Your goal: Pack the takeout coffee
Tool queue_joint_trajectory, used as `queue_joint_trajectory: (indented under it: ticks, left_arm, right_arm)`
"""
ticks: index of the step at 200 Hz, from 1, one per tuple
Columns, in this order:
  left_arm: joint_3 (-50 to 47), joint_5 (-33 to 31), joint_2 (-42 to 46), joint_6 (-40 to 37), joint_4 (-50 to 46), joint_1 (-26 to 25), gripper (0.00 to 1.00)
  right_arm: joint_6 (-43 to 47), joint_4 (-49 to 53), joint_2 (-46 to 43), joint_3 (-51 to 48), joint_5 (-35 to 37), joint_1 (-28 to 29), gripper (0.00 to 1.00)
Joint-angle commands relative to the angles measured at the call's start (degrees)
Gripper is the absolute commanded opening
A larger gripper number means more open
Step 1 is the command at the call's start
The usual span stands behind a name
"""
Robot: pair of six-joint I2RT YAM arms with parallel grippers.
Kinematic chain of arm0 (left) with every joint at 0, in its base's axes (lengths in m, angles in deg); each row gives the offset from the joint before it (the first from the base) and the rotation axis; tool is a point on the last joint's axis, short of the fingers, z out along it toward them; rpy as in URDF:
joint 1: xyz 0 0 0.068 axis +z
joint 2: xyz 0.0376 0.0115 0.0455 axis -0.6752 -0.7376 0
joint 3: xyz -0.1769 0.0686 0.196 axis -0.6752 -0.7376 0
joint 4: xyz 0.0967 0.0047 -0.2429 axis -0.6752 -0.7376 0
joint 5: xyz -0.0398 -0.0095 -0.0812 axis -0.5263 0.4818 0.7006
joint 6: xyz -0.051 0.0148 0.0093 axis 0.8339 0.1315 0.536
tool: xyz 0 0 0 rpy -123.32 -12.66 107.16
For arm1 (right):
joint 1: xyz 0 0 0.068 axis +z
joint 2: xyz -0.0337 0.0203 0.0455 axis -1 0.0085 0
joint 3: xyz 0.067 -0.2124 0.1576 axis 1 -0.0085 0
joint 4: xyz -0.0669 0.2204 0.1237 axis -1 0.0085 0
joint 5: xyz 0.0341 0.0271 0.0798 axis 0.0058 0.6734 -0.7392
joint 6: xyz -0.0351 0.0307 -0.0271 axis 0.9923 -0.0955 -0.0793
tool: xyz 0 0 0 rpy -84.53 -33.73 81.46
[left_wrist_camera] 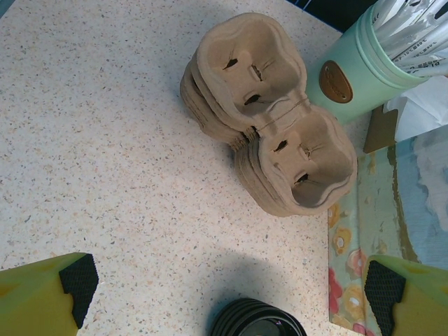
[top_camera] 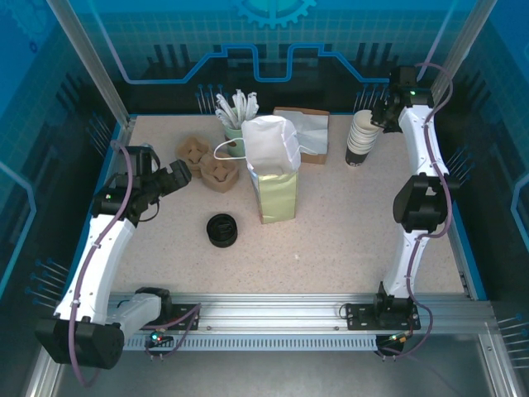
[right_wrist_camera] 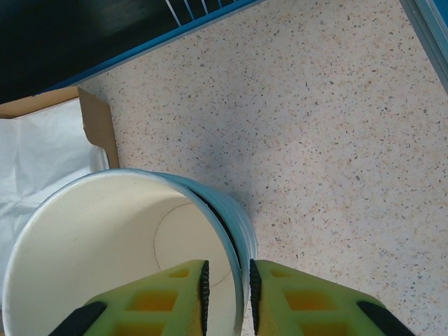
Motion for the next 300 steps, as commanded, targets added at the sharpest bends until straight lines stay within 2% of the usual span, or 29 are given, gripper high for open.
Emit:
queue_joint_trajectory:
  ticks: [1, 20, 74, 148, 206, 242, 300]
  left_arm:
    - [0.57, 0.9, -0.05, -0.59, -0.12, -0.29, 0.99]
    - [0.66, 0.79, -0.09, -0.62, -0.36, -0.29, 0.99]
    - [1.26, 0.98, 0.18, -0.41, -1.2, -0.29, 0.99]
    - [5.49, 3.68, 1.57, -0.55, -4.11, -0.46, 0.99]
    - [7.93, 4.99, 4.57, -0.29, -7.53, -2.38, 0.99]
    - [6.71, 7.22, 6.66, -0.12, -9.26, -4.55, 0.99]
    - [-0.97, 10.77, 9.43, 2.42, -11.13, -6.34, 0.98]
  right_arm:
    - [0.46, 1.17, 0.96, 2.05, 0.71, -0.12, 0.2]
    - [0.44, 1.08, 1.2, 2.19, 0.46, -0.12, 0.19]
    - [0.81, 2.4, 0.21, 3.91, 0.21, -0.03, 0.02]
    - [0.39, 6.09, -8.85, 7.85, -1.37, 0.6, 0.0]
    - [0.24, 9.05, -19.66, 7.59, -3.71, 1.8, 0.0]
    - [0.49, 8.0, -30.84, -2.81, -6.01, 3.83, 0.0]
    - [-3.44, -0.41, -55.18, -36.5, -8.07, 10.51, 0.0]
